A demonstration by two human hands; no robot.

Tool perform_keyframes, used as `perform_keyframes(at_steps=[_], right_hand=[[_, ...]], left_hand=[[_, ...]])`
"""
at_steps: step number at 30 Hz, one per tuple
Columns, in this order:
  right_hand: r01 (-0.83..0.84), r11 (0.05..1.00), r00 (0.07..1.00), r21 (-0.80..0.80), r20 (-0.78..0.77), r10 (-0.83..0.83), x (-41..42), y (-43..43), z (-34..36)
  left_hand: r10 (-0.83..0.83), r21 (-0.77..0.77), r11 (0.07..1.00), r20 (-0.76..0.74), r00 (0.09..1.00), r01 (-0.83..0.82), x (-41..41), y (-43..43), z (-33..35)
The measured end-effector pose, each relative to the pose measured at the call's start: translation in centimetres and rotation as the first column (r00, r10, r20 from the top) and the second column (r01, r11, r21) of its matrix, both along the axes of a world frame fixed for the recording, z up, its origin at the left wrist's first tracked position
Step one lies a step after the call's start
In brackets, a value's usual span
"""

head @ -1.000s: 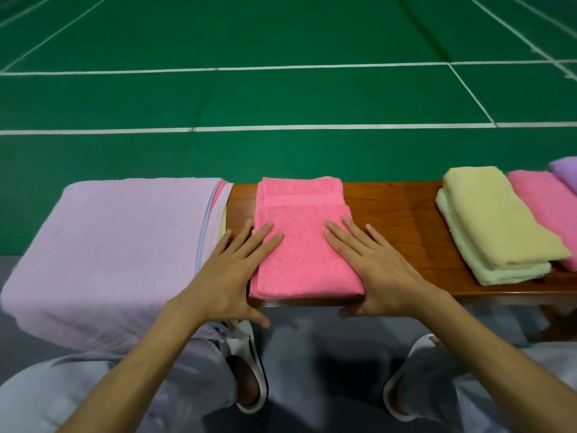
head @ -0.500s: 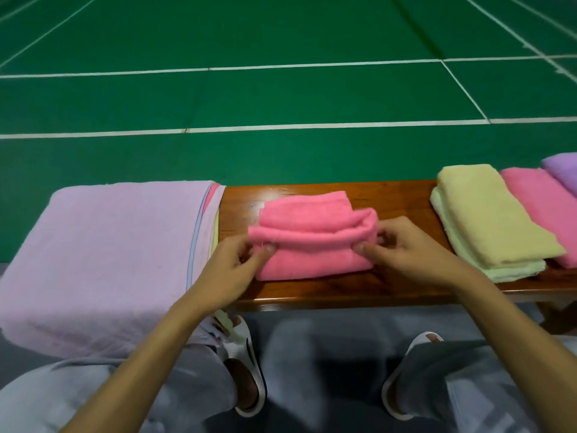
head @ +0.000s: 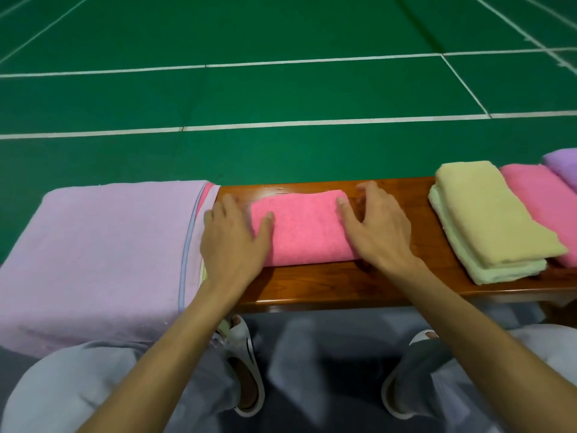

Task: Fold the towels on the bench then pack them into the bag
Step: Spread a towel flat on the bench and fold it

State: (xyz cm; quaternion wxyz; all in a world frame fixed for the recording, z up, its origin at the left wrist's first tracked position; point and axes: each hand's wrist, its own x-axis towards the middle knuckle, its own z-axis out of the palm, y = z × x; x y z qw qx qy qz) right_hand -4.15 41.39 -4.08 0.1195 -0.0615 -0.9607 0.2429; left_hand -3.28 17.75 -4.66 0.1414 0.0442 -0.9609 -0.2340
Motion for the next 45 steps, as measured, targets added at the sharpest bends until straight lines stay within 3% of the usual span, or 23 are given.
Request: perform_keyframes(at_steps=[2, 4, 6, 13, 16, 19, 22, 28, 31, 34, 36, 40, 45], right_hand=[[-0.156, 0.984, 0.988, 0.09, 0.034, 0.153, 0.3, -0.9, -0.3], [-0.297, 0.94, 0.947, 0.168, 0.174, 0.269, 0.5, -2.0, -1.2], [-0.37, 0.912, 0.905, 0.178, 0.291, 0.31, 0.3, -2.2, -2.4], [-0.308, 0.929, 0.912, 0.205, 0.342, 0.227, 0.2, 1.1, -2.5], [-0.245, 0.955, 0.939, 0.17, 0.287, 0.19, 0.8, 1.6, -2.2], [0.006, 0.999, 0.996, 0.054, 0.089, -0.01, 1.4, 1.3, -1.0], [0.148, 0.987, 0.968, -0.062, 0.212, -0.132, 0.9, 1.1, 0.0], [0.074, 0.997, 0.946, -0.006, 0.318, -0.068, 0.7, -0.8, 0.9], [0.076, 0.972, 0.953, -0.221, 0.302, -0.006, 0.5, -0.7, 1.3], [0.134, 0.808, 0.959, -0.573, 0.282, 0.041, 0.5, 0.0, 0.8], [0.137, 0.728, 0.97, -0.671, 0.241, 0.039, 1.0, 0.9, 0.9], [0.136, 0.576, 0.972, -0.806, 0.22, 0.078, 1.8, 3.5, 2.4], [0.158, 0.533, 0.97, -0.831, 0.233, 0.075, 2.8, 6.9, 4.1]], left_hand=[[-0.231, -0.151, 0.964, -0.068, 0.971, 0.219, 0.2, 1.0, 0.3], [-0.394, -0.26, 0.881, 0.062, 0.917, 0.396, 0.0, 2.1, -0.6], [-0.383, -0.246, 0.87, 0.209, 0.9, 0.428, -0.3, 2.5, -1.8], [-0.288, -0.134, 0.929, 0.32, 0.903, 0.344, -0.9, 0.6, -1.9], [-0.118, -0.033, 0.991, 0.243, 0.963, 0.13, -0.8, 0.1, -1.8], [0.109, -0.064, 0.993, 0.221, 0.969, -0.097, -0.9, -0.1, -1.4], [0.088, -0.002, 0.996, 0.311, 0.946, -0.092, -1.0, 0.3, -1.0], [0.008, 0.139, 0.988, 0.399, 0.917, -0.069, -1.6, 2.5, 0.0], [-0.006, 0.195, 0.977, 0.43, 0.903, -0.087, -2.3, 3.1, 0.6], [-0.066, 0.493, 0.847, 0.468, 0.881, -0.198, -2.9, 4.1, 1.7], [-0.125, 0.632, 0.71, 0.548, 0.827, -0.311, -3.1, 4.6, 2.8], [-0.262, 0.735, 0.54, 0.609, 0.749, -0.409, -2.9, 5.6, 4.6], [-0.445, 0.781, 0.479, 0.61, 0.656, -0.401, -2.8, 7.9, 6.6]])
